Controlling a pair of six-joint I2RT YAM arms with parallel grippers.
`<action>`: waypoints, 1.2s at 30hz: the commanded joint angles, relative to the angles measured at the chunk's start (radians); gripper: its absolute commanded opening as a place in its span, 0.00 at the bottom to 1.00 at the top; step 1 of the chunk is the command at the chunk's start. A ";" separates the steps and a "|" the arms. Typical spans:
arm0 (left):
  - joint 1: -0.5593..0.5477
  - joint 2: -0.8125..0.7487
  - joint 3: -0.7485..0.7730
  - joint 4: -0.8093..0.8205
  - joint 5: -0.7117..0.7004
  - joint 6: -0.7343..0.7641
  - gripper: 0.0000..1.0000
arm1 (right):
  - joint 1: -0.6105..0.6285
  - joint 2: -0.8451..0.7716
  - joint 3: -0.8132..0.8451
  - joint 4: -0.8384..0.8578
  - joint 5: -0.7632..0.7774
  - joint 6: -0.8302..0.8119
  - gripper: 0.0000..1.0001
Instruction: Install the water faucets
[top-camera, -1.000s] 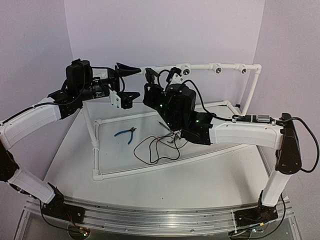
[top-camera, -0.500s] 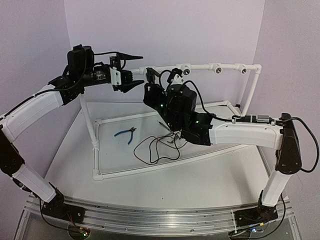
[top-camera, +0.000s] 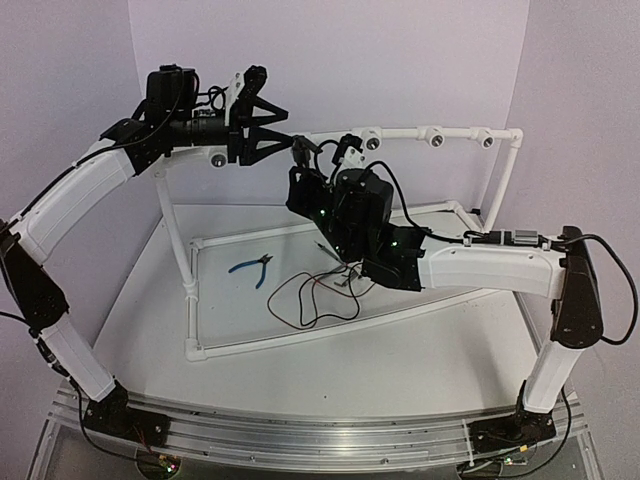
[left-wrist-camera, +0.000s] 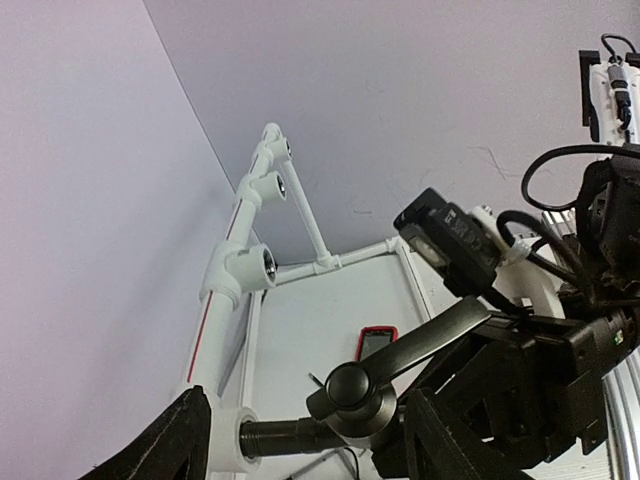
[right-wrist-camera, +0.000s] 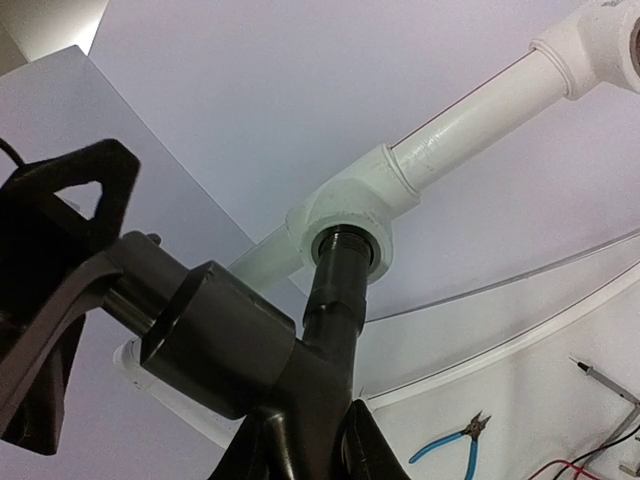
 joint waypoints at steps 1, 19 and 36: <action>0.003 0.023 0.047 -0.081 0.013 -0.173 0.67 | -0.045 -0.051 0.055 0.171 0.113 -0.019 0.00; -0.037 0.063 0.008 0.010 0.032 -0.194 0.53 | -0.045 -0.040 0.062 0.173 0.087 -0.036 0.00; -0.043 0.067 0.030 -0.004 0.007 -0.222 0.00 | -0.046 -0.033 0.057 0.173 0.046 -0.069 0.00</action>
